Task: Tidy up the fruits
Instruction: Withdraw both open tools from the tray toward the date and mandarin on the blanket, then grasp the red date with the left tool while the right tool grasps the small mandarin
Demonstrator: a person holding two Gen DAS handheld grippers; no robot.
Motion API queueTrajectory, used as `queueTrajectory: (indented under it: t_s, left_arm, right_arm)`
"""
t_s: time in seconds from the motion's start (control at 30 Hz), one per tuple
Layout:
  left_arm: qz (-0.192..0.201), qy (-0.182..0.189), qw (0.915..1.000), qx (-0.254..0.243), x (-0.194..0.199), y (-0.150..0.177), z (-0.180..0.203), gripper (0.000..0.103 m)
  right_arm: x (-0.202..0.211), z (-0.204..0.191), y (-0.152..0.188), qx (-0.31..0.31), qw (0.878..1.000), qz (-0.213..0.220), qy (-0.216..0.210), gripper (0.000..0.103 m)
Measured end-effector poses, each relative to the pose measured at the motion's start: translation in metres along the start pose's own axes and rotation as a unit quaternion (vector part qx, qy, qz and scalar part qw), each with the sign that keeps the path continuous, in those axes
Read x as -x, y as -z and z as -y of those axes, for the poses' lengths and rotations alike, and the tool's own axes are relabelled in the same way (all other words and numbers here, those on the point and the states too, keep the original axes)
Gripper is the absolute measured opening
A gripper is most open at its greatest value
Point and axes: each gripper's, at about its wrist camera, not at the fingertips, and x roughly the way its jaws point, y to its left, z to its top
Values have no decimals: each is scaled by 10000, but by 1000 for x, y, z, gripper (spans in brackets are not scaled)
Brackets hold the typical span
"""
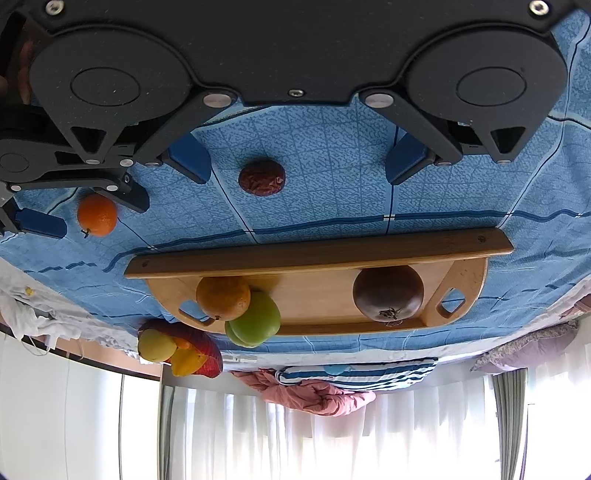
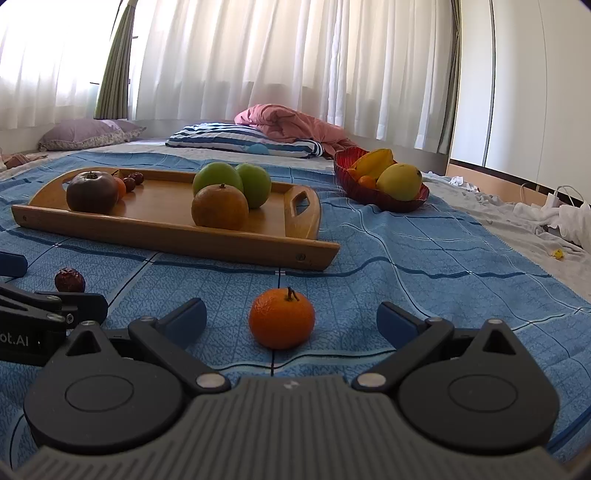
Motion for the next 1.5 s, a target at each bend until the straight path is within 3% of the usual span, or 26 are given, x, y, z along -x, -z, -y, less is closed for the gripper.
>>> queueTrajectory:
  t_s: [0.17, 0.4, 0.6, 0.73, 0.83, 0.97, 1.2, 1.5]
  left_arm:
    - [116, -45, 9999, -95, 4, 4, 5, 84]
    - [262, 35, 9991, -329, 9, 7, 19, 49]
    - [250, 85, 9989, -384, 11, 6, 23, 40]
    - [247, 123, 9990, -363, 15, 5, 23, 24]
    - [248, 88, 9992, -313, 17, 4, 21, 24]
    - [251, 72, 9993, -279, 19, 3, 18, 24]
    - [263, 17, 9994, -219, 19, -2, 11, 24]
    - [409, -96, 9991, -72, 18, -21, -8, 24]
  right_arm:
    - [0, -1, 1, 57, 10000, 4, -39, 103]
    - [3, -8, 3, 292, 9995, 59, -40, 100]
    - [4, -2, 2, -4, 9998, -44, -210, 95]
    - [7, 1, 3, -223, 9990, -76, -391, 86]
    - [11, -1, 4, -348, 9980, -56, -519, 75]
    - [15, -3, 5, -502, 9974, 1, -519, 67]
    - [17, 5, 4, -741, 9967, 23, -317, 38]
    - [23, 12, -14, -830, 9946, 332, -525, 37]
